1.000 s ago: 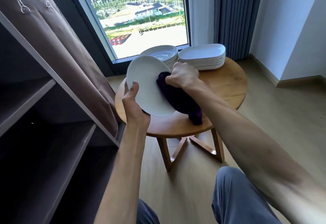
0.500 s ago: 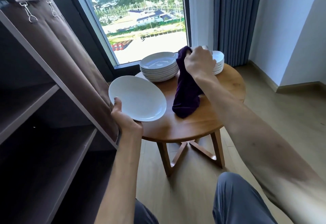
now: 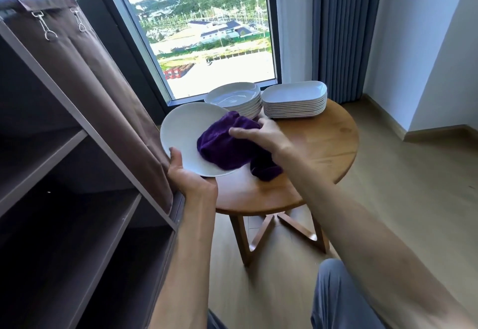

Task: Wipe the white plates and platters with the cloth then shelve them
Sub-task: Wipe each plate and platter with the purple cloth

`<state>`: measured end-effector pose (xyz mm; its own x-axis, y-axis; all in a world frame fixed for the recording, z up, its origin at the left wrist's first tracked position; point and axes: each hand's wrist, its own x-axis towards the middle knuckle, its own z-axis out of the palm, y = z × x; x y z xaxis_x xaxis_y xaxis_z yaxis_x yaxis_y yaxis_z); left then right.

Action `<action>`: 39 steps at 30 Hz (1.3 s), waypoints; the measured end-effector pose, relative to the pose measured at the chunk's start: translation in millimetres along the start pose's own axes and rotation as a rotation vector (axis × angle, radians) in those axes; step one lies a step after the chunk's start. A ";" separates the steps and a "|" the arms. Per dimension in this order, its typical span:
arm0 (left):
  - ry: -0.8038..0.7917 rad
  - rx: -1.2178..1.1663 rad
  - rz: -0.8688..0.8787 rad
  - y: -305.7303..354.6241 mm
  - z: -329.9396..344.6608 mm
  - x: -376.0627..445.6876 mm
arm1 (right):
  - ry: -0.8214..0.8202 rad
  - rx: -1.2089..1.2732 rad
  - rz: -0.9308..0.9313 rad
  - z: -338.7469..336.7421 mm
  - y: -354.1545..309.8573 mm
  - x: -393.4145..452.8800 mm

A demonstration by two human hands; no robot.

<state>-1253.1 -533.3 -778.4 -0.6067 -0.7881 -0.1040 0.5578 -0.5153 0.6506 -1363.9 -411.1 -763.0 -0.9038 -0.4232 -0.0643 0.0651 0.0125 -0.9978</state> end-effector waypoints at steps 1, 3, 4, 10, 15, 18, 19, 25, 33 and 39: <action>-0.013 0.006 0.002 -0.7 0.1 -0.5 | -0.040 0.114 0.054 4.7 11.3 -1.0; -0.055 0.026 0.010 -1.1 1.1 -2.1 | -0.042 0.390 0.142 14.3 25.2 -2.6; -0.080 0.050 0.015 -0.4 1.8 -3.6 | -0.027 0.508 0.178 18.3 30.3 -3.7; -0.254 0.186 -0.075 27.0 -5.3 3.6 | 0.070 0.524 0.044 14.2 26.5 8.3; -0.239 0.496 0.018 53.7 16.8 10.1 | 0.198 0.474 -0.045 16.2 9.2 17.4; -0.143 1.240 0.923 51.0 15.9 0.2 | 0.260 0.481 0.037 13.1 7.7 21.7; -0.360 1.417 1.188 48.7 11.8 -3.0 | 0.272 0.460 0.060 10.0 6.2 23.9; -0.700 2.053 1.124 30.9 12.3 -7.5 | 0.222 0.394 0.096 2.0 -3.2 19.2; -0.750 1.439 0.723 26.7 23.2 -27.8 | 0.192 0.429 -0.160 -3.5 -20.4 15.3; -0.765 1.116 0.466 35.1 22.4 -45.7 | 0.213 0.381 -0.338 -7.7 -32.2 21.5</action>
<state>-1218.5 -507.8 -733.9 -0.8460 -0.2518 0.4700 0.2755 0.5482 0.7897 -1388.6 -413.7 -732.3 -0.9640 -0.1537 0.2171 -0.1307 -0.4374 -0.8897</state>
